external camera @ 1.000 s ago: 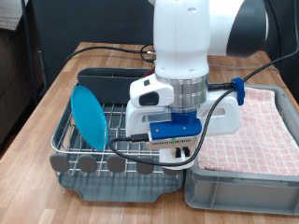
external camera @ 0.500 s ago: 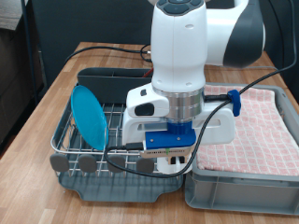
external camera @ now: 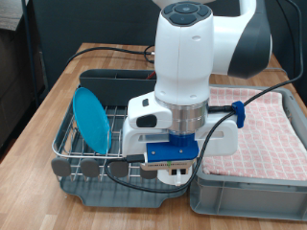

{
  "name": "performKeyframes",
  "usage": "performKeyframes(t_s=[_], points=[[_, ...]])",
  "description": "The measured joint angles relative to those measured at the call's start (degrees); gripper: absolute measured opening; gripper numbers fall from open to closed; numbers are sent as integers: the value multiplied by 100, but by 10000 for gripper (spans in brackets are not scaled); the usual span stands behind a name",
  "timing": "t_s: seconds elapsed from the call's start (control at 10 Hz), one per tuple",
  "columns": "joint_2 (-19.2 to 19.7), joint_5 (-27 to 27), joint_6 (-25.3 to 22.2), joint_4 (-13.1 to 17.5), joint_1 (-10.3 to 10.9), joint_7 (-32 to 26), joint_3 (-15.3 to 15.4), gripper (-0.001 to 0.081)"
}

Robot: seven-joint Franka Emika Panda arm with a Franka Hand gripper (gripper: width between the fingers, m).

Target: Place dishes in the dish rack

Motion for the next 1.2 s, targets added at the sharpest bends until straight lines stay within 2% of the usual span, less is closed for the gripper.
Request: performKeyframes(t_s=[0.2, 0.3, 0.4, 0.5, 0.6, 0.7, 0.8, 0.9, 1.0, 1.2], points=[[99, 8, -1, 85, -9, -3, 4, 68], [126, 30, -1, 115, -22, -14, 13, 138], [146, 64, -41, 151, -50, -55, 44, 138], [149, 94, -142, 195, -92, -123, 94, 322], [149, 149, -330, 273, -156, -255, 174, 458], [149, 215, -551, 372, -231, -408, 261, 458], [147, 243, -781, 468, -281, -497, 313, 654], [137, 248, -984, 543, -294, -510, 322, 654], [94, 246, -1131, 573, -287, -459, 312, 768], [-98, 168, -1199, 543, -194, -306, 214, 795]])
